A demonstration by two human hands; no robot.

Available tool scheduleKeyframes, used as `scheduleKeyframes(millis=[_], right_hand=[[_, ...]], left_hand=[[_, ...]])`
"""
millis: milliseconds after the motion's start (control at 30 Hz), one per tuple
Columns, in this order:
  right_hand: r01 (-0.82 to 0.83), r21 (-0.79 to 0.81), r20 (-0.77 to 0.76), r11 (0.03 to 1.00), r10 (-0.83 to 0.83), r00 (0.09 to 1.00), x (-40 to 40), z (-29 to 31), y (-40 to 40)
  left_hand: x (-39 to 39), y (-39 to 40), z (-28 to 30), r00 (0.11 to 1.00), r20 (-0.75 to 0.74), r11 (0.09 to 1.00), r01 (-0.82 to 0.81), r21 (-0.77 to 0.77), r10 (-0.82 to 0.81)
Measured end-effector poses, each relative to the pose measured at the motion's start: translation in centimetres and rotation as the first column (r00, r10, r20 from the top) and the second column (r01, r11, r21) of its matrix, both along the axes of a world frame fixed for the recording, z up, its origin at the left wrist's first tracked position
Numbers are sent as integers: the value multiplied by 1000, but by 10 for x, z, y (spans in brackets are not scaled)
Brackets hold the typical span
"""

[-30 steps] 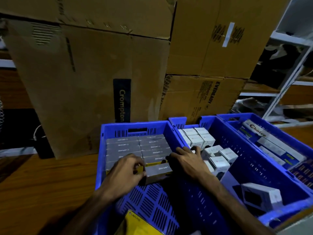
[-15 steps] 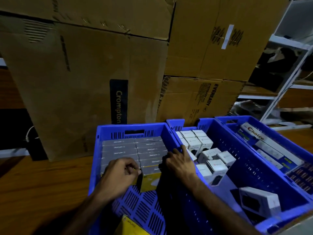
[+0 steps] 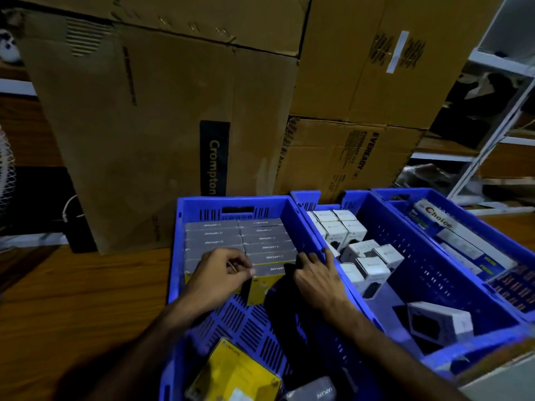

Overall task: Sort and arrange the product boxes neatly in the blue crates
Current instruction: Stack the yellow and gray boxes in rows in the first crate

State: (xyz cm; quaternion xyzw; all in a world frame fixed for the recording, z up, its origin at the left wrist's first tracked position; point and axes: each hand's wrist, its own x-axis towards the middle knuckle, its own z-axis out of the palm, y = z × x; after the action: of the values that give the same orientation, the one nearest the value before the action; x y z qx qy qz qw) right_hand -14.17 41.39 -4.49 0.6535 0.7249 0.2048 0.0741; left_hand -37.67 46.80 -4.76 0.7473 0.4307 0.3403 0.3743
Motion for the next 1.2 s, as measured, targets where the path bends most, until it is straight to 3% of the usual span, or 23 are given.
scheduleKeyframes(millis=[100,167,267,400,533,600,900,1200], right_hand=[[-17,-262,-171,965,-29,985,-8,17,-17],[-132,-387,-273,913,24,962,-19,26,-25],[-194,-630,-368,752,-69,927,-34,23,-29],[-356,-697,-505,623,-73,860,-59,6,-32],[-221,-839,-321,498,-124,939,-81,-12,-29],[-169,-883,-285,438,-213,935,-86,-24,-27],[-222,-898,-353,381,-319,880,-86,-45,-30],[-349,-814,-550,465,-421,721,-67,-33,-29]], left_hand=[[0,-2,2,999,30,1000,12,-18,-11],[-1,-4,4,1000,-11,1000,22,-3,-22],[-1,-7,7,989,-127,997,82,1,-81],[0,-10,10,985,-137,994,105,1,-104],[2,-10,10,993,-60,994,98,-50,-101],[0,-8,9,995,-18,993,95,-74,-96],[-2,-5,11,989,149,985,49,-164,-25],[-4,-9,16,985,173,981,37,-189,-4]])
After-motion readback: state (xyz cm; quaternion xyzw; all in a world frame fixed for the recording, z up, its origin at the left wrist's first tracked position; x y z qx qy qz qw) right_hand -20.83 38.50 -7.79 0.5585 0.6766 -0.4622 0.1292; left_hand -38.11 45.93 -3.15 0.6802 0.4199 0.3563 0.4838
